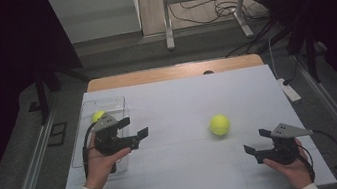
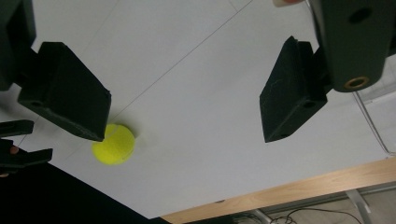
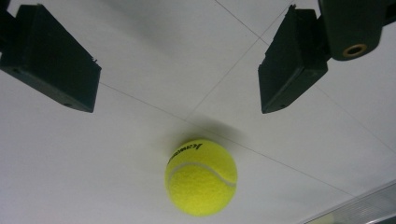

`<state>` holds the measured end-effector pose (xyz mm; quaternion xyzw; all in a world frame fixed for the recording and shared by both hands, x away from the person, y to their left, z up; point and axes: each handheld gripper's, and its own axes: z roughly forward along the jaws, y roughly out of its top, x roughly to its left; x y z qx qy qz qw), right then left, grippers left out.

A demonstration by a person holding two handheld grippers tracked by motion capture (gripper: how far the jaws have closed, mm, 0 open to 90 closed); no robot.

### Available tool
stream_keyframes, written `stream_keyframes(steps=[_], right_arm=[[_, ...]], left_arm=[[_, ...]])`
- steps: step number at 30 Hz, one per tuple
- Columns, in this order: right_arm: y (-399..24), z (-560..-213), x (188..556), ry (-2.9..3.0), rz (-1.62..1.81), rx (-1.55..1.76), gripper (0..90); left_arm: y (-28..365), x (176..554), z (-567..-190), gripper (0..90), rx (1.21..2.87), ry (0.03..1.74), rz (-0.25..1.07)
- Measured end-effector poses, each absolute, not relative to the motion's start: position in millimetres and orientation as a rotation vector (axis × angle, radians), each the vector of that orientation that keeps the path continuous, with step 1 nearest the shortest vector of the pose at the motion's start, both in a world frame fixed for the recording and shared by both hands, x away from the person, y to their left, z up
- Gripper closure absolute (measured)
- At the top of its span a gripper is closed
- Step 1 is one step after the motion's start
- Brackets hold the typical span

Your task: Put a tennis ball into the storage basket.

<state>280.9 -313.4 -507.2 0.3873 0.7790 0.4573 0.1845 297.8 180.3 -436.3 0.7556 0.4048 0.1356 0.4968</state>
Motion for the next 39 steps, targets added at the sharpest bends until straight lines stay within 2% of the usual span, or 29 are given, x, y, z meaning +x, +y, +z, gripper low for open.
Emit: stream_keyframes(steps=[39], right_arm=[[-316,-509,281,2.193,1.310,1.105,13.3]], left_arm=[[131,310,-441,17.6,1.936,0.911,0.301]])
